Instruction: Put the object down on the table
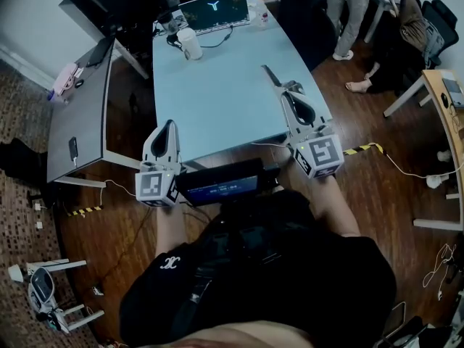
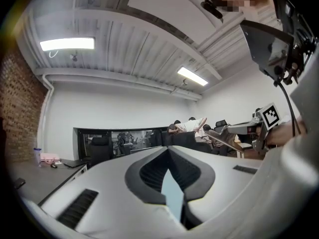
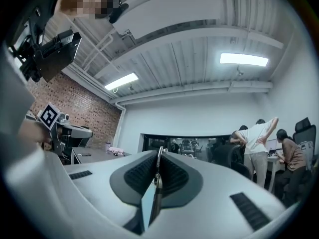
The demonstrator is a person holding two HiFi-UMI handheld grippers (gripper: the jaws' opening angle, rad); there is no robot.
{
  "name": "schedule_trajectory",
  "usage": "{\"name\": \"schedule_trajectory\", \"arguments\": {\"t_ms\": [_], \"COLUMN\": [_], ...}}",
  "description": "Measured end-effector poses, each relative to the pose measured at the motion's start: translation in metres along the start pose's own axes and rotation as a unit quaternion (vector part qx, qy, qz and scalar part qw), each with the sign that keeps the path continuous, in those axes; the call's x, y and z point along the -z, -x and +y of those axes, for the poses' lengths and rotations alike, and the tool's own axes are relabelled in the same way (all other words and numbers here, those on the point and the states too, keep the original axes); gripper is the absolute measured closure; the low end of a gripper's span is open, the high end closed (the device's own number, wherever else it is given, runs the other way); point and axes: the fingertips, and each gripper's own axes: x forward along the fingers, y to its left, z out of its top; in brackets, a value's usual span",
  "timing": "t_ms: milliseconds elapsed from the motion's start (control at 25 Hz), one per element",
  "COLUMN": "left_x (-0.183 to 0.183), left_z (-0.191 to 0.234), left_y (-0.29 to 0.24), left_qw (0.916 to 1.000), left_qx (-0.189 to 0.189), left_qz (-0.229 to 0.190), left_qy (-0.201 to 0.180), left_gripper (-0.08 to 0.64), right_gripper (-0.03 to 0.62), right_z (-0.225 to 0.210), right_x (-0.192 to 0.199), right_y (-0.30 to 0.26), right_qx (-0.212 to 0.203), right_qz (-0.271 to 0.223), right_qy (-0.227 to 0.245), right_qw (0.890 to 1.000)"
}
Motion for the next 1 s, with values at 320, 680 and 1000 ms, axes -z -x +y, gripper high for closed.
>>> {"name": "schedule_trajectory", "arguments": {"t_ms": [320, 680, 1000], "left_x": [0.008, 0.023, 0.02], "left_z": [0.001, -0.015, -0.018], "left_y": [-0.011, -0.032, -0.043], "left_qw": [0.9996, 0.9988, 0.9984], "left_qx": [-0.018, -0.017, -0.019], "left_qz": [0.012, 0.041, 0.05], "left_qy": [0.019, 0.021, 0.017], "left_gripper": [0.555, 0.555, 0.555], "right_gripper": [0.588, 0.588, 0.586], "right_z": [-0.009, -0.012, -0.039], "right_x": [0.125, 0.308, 0.378], "right_y": [-0.055, -0.073, -0.051], "right_qx": [-0.067, -0.081, -0.031], "right_qz": [0.119, 0.31, 0.383], "right_qy": [-0.035, -0.136, -0.22], "right_qw": [0.99, 0.937, 0.897]}}
